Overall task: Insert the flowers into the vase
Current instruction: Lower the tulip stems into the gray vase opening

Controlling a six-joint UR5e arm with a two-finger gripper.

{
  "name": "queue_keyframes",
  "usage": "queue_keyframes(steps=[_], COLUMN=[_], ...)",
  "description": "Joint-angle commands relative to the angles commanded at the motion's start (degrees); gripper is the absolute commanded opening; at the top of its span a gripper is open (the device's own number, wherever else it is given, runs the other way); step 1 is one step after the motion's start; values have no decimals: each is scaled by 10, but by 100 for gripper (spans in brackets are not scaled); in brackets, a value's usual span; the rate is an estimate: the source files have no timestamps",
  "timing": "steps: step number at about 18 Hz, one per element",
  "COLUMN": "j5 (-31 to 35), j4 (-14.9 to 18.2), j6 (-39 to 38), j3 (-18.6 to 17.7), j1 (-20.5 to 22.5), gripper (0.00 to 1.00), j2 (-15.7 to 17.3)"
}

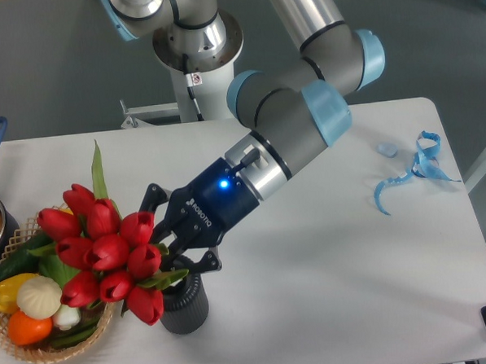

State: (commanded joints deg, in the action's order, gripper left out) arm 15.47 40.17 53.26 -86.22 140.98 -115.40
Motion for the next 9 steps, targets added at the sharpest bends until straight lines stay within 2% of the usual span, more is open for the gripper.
queue_keyframes(steps=[2,9], j5=[1,1], j4=[0,-1], j6=[25,148], j3=[-18,-113], j1=[0,3], gripper=[0,0], j2=[1,12])
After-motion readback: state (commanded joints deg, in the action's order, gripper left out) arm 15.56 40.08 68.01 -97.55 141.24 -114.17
